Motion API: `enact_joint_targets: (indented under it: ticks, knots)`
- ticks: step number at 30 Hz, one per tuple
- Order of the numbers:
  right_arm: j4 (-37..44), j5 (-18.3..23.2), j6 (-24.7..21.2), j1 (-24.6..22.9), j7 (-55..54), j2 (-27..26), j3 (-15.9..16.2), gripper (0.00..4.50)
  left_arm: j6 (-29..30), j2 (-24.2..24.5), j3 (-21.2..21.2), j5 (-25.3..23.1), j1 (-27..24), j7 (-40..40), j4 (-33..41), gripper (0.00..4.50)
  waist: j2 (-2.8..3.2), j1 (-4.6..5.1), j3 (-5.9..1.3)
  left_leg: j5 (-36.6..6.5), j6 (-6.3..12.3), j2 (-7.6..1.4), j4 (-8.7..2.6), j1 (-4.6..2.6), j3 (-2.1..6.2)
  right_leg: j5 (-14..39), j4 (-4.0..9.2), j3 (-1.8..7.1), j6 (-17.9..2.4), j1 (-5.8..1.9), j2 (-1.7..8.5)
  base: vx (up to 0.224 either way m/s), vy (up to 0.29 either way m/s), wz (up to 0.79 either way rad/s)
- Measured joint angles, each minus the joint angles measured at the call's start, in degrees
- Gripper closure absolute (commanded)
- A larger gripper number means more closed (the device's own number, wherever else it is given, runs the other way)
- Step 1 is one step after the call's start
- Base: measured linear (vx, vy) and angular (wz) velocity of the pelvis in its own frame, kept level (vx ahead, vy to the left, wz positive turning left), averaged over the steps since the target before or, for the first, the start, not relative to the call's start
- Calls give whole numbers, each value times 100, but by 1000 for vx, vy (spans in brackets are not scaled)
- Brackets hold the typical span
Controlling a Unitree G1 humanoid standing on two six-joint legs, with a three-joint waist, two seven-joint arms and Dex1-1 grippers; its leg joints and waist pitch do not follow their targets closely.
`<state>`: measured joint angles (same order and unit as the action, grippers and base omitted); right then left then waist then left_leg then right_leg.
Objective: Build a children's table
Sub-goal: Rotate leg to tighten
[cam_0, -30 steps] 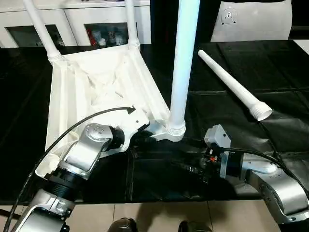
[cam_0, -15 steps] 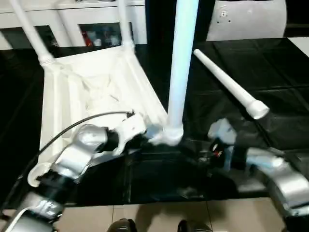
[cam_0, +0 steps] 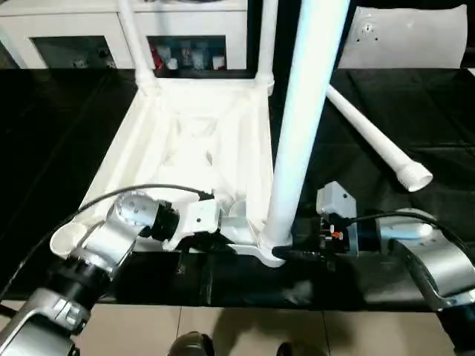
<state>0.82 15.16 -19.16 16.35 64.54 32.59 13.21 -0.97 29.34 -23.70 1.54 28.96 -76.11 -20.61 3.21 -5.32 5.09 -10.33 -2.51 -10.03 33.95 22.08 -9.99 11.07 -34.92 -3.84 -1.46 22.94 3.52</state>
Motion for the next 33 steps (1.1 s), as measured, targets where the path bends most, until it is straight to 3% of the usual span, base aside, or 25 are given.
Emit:
enact_joint_targets:
  ticks: [15,20,26,29,32,33]
  knots:
    - [-234,34,40,146,225,-138,107,177,-235,-41,19,1,101,-104,-285,450,-1,0,-1,0,0,-2,14,-1,0,-1,-8,0,-1,-2,1,0,0,0]
    - [-234,71,-27,130,226,-151,89,188,-235,-49,29,8,101,-110,-299,450,0,-1,-1,0,0,-3,14,-1,0,0,-9,0,-1,-2,0,0,0,0]
    - [-36,149,-242,-233,-258,-429,-173,190,274,-277,125,24,88,185,-264,450,4,-19,-5,0,1,0,17,-12,-2,-2,-8,2,-3,-13,3,0,0,0]
    - [25,-15,-496,-288,-1180,-854,-389,191,871,-536,342,-26,98,750,-267,450,9,65,-6,2,-3,0,17,-27,-4,4,-7,5,11,-15,2,0,0,0]
    - [-45,-146,-798,-259,-2275,-1482,-723,192,1490,-939,528,-90,156,1458,-262,450,30,238,-12,3,-4,14,15,-37,-5,6,-4,17,16,-12,8,0,0,0]
    - [-148,-164,-952,-190,-2837,-1930,-988,192,1715,-1185,628,-136,178,1856,-261,450,30,290,-12,3,-4,14,14,-45,-5,7,-5,16,17,-15,7,0,0,0]
